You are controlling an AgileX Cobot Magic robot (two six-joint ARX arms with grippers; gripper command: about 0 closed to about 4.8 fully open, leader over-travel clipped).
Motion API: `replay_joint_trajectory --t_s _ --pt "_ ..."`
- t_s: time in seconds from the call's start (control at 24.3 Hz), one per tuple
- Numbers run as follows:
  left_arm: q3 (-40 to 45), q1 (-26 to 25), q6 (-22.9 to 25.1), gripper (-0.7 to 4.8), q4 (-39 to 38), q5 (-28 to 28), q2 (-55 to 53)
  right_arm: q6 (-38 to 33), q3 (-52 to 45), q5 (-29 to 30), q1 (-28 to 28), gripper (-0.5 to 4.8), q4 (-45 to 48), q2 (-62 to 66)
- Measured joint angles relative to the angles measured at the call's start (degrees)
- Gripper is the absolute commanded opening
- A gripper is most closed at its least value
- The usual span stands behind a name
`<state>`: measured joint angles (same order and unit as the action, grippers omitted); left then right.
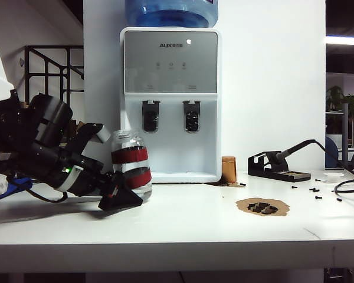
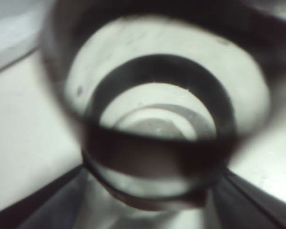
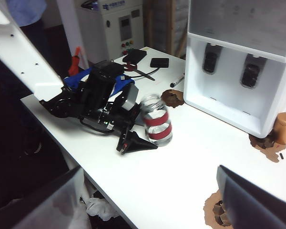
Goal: Pick up the water bottle with two loops of red belts, then reach the front water dispenser and gently press the gray-black baffle horizontally to get a little water.
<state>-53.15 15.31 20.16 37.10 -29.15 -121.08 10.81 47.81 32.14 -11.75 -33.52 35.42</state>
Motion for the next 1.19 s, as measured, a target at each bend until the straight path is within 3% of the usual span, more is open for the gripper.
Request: replay_joint_trajectory --t_s 0.08,0.62,0.91,1.07,1.11,1.19 --pt "-0.1 0.0 0.2 4.15 -0.2 0.0 0.0 0.0 0.0 0.0 0.0 4.49 0.3 0.0" --pt "-0.1 -0.5 0.2 4.15 -0.9 -1.8 0.0 0.0 0.0 0.0 0.0 4.49 1.8 0.0" --pt "-0.1 -4.9 0.8 4.14 -3.7 -8.7 0.2 0.0 0.0 0.0 0.0 4.47 1.9 0.0" --pt "-0.1 -11.5 0.9 4.00 -10.4 -17.2 2.0 0.0 0.0 0.0 0.0 4.36 2.1 -2.2" --pt "0.0 -12.9 0.8 3.88 -12.3 -18.1 2.7 0.0 0.0 0.0 0.0 4.34 2.3 -3.0" --pt "0.2 -15.6 0.8 2.40 -15.3 -18.8 4.1 0.0 0.0 -1.0 0.0 4.28 3.0 -4.5"
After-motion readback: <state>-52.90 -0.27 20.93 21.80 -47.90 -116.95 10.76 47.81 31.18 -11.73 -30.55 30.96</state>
